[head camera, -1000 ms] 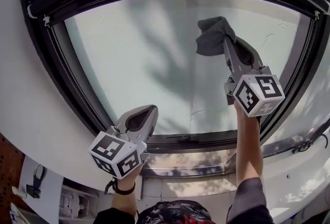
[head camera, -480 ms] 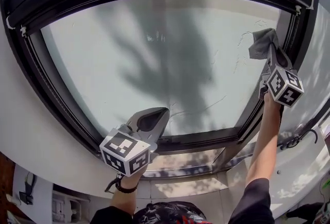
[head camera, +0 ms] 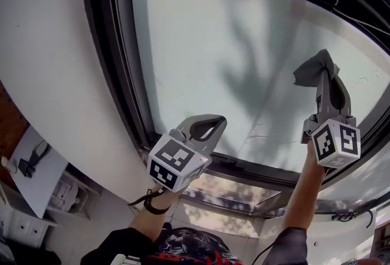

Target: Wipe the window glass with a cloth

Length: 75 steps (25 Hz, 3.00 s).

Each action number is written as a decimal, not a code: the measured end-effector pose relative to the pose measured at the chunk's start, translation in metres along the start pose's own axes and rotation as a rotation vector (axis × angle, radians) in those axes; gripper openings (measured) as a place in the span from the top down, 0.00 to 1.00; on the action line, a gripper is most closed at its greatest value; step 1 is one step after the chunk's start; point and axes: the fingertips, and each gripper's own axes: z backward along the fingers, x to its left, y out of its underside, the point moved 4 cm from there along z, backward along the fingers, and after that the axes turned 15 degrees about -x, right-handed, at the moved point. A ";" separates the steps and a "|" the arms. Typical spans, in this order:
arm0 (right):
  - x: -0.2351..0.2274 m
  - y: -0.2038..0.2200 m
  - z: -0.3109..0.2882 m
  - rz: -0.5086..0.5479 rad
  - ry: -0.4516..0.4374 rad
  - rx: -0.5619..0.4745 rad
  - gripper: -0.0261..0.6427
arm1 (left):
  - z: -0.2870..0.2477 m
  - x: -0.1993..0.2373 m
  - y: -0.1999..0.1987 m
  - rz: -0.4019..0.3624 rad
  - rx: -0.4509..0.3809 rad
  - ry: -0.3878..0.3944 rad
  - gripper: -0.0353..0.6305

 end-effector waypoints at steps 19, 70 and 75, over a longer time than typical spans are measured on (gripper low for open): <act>0.367 0.084 -0.144 -0.368 -0.424 0.047 0.93 | 0.203 0.159 -0.002 -0.245 0.082 -0.324 0.95; -0.055 0.033 0.069 -0.071 0.179 0.063 0.93 | -0.045 -0.057 0.068 0.031 0.052 0.179 0.97; 0.076 0.058 0.011 -0.237 -0.054 0.025 0.93 | 0.020 0.004 0.062 -0.020 0.070 0.015 0.97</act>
